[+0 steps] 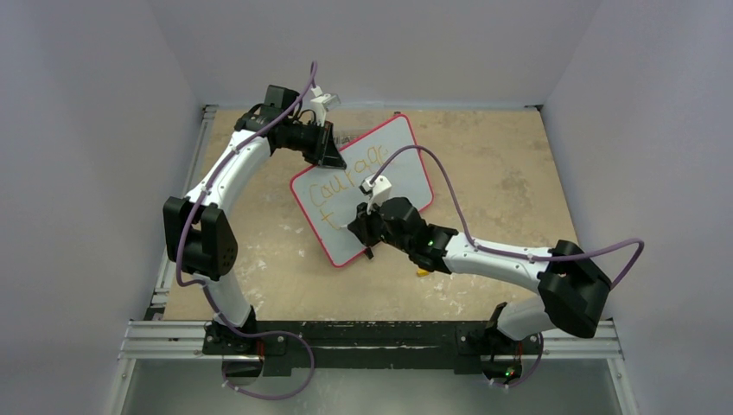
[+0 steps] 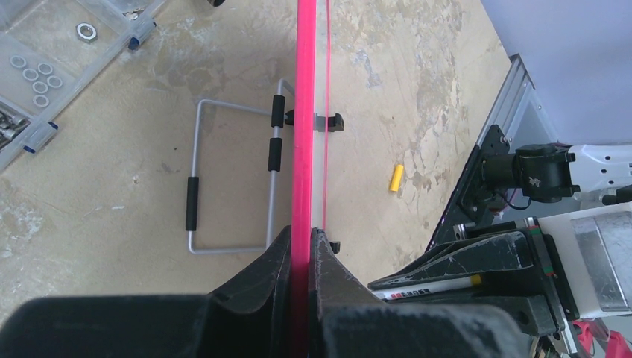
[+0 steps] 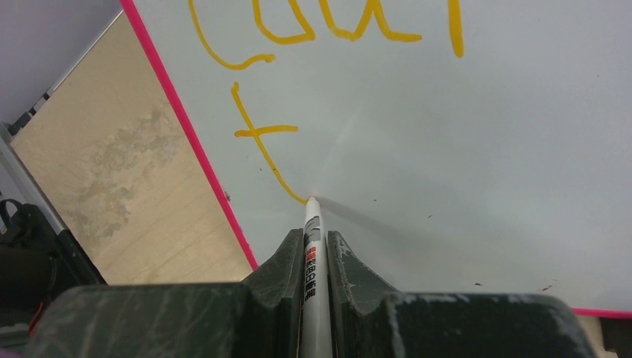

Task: Write a sentence on the whiteboard

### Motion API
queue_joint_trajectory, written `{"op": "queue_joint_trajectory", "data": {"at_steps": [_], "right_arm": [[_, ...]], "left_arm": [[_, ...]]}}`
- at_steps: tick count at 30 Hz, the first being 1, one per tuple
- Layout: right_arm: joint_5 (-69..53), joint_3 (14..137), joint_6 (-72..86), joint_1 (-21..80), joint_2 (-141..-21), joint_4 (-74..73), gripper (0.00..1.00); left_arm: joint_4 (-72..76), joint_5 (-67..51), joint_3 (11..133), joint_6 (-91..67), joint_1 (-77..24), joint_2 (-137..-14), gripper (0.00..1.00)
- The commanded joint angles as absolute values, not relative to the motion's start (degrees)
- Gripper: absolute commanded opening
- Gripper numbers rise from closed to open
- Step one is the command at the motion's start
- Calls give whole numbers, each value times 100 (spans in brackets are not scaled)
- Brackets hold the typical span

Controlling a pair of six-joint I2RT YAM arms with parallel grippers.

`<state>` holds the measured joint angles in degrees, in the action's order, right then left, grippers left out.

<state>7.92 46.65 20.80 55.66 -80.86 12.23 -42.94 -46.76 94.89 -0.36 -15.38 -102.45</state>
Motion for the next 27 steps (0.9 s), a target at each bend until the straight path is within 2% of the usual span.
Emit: {"op": "queue_joint_trajectory", "data": {"at_steps": [1, 27], "right_arm": [[1402, 5069, 2014, 5528, -8092, 1127, 0], [1586, 5285, 1904, 5520, -7714, 1119, 0]], "left_arm": [[-4581, -4373, 9391, 141, -1582, -10222, 0], [-4588, -4377, 9391, 130, -1582, -10191, 0]]}}
